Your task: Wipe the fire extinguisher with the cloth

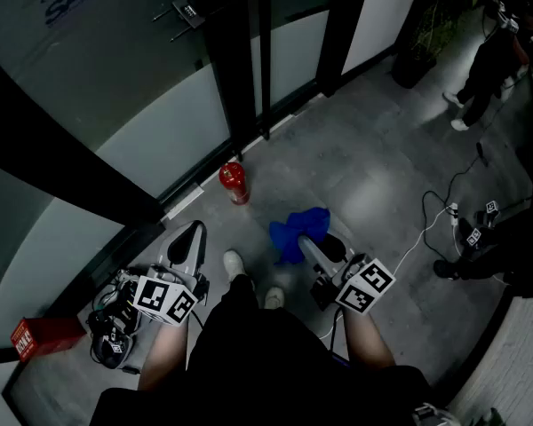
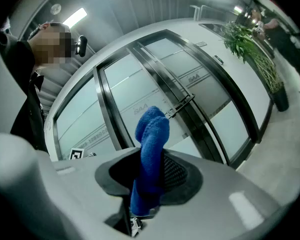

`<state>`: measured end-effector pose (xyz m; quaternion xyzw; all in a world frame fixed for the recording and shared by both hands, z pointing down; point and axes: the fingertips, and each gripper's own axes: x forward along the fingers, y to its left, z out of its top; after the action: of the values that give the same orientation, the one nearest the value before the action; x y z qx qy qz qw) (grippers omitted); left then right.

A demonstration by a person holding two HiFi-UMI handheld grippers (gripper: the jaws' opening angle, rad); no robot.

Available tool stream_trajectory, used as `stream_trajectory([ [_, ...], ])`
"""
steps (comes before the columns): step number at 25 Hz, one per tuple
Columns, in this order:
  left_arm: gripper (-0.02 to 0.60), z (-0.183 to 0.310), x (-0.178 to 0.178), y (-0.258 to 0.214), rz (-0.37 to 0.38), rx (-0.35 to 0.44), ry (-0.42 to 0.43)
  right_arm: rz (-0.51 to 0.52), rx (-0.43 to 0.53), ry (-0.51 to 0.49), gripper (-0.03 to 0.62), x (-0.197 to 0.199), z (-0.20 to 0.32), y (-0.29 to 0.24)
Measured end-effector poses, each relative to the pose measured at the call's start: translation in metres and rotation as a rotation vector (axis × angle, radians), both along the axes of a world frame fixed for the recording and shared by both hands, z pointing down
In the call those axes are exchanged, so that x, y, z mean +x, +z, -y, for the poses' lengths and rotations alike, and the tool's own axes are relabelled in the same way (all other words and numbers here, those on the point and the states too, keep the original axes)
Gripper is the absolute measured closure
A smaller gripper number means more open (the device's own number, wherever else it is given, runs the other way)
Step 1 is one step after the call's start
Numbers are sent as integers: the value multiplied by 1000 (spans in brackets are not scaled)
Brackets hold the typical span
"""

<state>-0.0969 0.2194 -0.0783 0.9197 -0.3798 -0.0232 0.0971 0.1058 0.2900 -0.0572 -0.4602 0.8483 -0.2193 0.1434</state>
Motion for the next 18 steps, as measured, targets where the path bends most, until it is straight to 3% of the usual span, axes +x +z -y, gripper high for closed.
stream_trajectory([
  [4, 575, 10, -2, 8, 1, -16, -4, -17, 10, -2, 480, -2, 10, -1],
  [8, 575, 63, -2, 8, -16, -28, 5, -38, 16, 13, 480, -5, 54, -10],
  [13, 575, 119, 16, -16, -36, 47, 66, -63, 33, 31, 480, -1, 108, -25],
  [18, 575, 166, 5, -18, -46, 48, 81, -85, 3, -39, 480, -28, 164, -19],
])
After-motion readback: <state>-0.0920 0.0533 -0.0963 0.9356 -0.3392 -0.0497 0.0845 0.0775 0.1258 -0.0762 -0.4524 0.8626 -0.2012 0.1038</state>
